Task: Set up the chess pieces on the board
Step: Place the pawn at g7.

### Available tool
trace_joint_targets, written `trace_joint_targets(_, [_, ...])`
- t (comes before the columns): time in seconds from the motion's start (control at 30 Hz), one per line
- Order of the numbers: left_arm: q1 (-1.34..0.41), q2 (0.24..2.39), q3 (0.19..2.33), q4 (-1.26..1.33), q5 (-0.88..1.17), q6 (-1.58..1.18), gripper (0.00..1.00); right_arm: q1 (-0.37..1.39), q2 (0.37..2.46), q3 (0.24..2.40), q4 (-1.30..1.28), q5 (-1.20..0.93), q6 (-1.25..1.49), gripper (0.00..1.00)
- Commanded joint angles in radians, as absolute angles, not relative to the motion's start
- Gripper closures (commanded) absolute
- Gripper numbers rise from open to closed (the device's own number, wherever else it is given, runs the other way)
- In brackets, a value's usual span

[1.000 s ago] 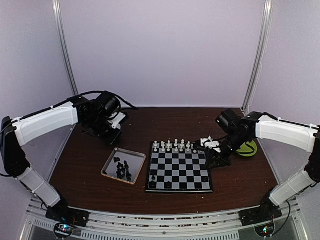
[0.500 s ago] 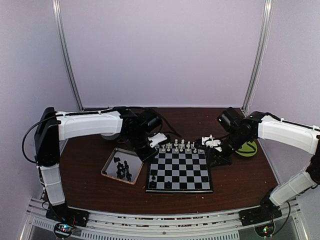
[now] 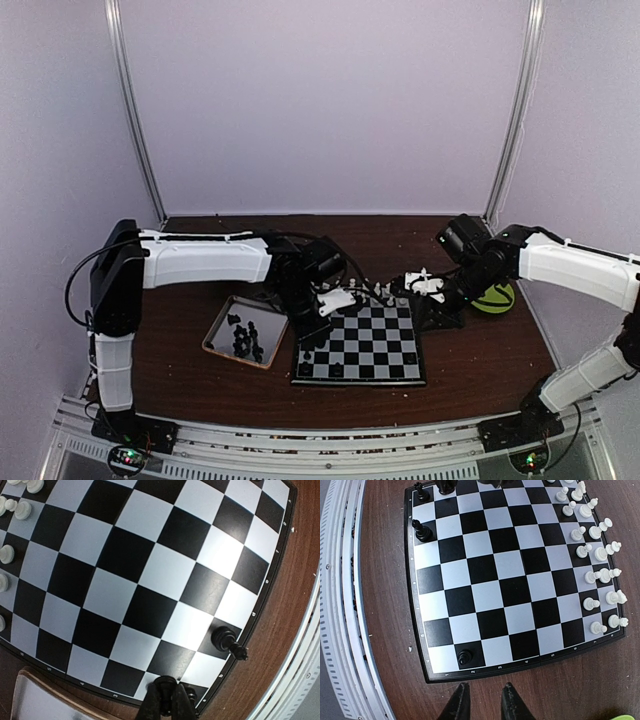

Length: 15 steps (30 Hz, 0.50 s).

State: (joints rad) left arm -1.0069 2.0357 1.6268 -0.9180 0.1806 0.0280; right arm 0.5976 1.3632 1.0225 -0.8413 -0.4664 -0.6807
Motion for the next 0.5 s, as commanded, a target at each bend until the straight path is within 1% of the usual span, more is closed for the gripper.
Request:
trace_joint_targets(0.0, [-1.018,2.061,1.643,-0.922,0.228,0.051,0.99,0.594,1.342,1.013,-0.826,-0.447,-0.672,0.78])
trace_joint_targets(0.13, [-1.024,2.073,1.645,-0.925,0.248,0.052,0.99,0.594,1.346,1.012,-0.828,-0.449,-0.675,0.77])
trace_joint_targets(0.47, [-1.04,2.117,1.657,-0.948,0.176,0.054,0.98,0.594,1.357,1.012,-0.834,-0.448,-0.679,0.77])
